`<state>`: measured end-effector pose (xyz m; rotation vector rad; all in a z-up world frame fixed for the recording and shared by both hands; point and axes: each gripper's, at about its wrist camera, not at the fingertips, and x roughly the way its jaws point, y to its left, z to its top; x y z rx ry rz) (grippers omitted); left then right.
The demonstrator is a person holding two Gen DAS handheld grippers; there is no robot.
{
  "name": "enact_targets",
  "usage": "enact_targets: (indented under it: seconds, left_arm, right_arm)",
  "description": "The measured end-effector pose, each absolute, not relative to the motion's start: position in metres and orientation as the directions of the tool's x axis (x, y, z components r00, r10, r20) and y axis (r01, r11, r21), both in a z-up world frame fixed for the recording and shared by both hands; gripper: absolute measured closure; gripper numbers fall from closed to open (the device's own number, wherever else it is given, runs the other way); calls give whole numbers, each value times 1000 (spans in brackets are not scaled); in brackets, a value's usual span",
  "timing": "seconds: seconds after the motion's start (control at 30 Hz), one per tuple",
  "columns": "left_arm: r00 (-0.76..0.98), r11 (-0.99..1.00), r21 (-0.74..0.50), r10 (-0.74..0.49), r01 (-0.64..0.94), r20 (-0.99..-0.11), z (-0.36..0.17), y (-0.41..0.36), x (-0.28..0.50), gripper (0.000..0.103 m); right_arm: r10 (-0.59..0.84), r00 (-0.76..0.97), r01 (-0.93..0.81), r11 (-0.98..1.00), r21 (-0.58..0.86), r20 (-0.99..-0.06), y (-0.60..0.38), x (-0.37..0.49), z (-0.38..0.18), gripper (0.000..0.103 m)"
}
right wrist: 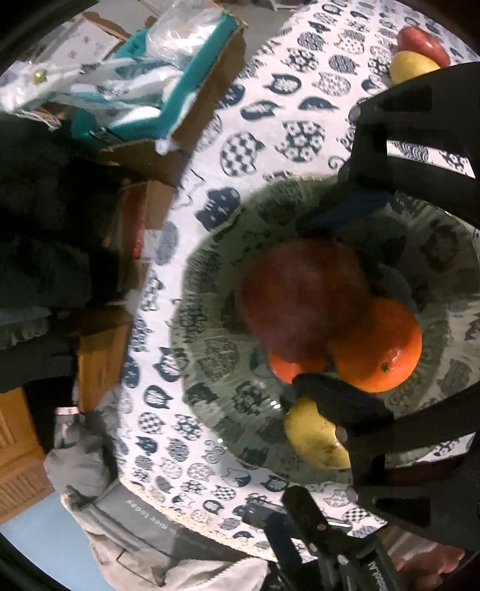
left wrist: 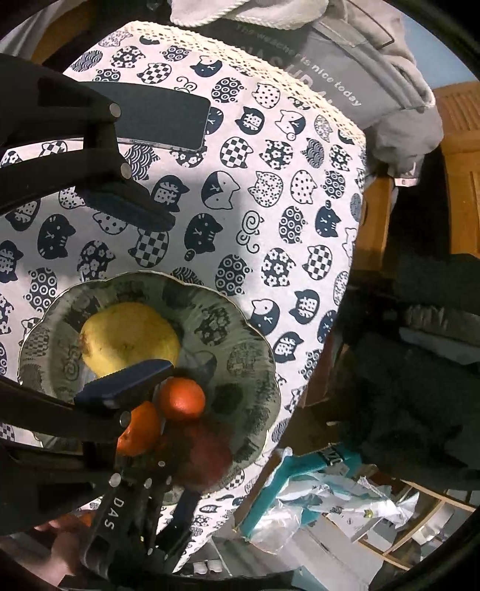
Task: Organize fruits
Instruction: 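Open the right tool to release the dark red apple and lift both tools away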
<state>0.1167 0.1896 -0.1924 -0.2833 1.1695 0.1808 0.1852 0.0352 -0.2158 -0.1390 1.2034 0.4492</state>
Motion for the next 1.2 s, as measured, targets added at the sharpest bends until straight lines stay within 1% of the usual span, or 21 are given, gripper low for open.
enact_targets:
  seconds: [0.03,0.23,0.4,0.6,0.63,0.7,0.93,1.03,1.2]
  left_arm:
    - [386,951,-127,-9,-281,-922,-190,188,116,30]
    - [411,955,-133,-13,-263,-911,-176,181,111,30]
    - [448,963,-135,-17,-233,-894,-157,170,105,30]
    - [500,970,-137,-18,-203,-866,-129,156,94,30]
    - [511,970,-142,-23,-195,-859,-123,153,92,30]
    - [530,973,-143,-24,-184,-848,-113,147,88,23]
    - [588,985,-131,-41,-111,-808,-84,119,74,22]
    - [601,990,-120,-49,-79,-798,-75,107,68,17]
    - [628,994,-102,-57,-36,-776,-58,88,60,16]
  right_arm:
    - [267,290,-407,903,134,-919,34,185,-213,18]
    - [296,350,-404,904,141,-889,24,179,-181,19]
    - [258,432,-424,904,58,-864,15,165,-154,19]
    - [223,516,-408,913,-9,-827,-6,147,-124,19]
    - [215,526,-407,913,-21,-823,-9,144,-121,19]
    - [201,548,-397,917,-41,-812,-17,138,-111,19]
    - [206,586,-370,929,-33,-784,-53,114,-84,19]
    - [210,597,-351,936,-17,-774,-71,105,-74,19]
    - [203,616,-323,946,-9,-761,-103,88,-63,19]
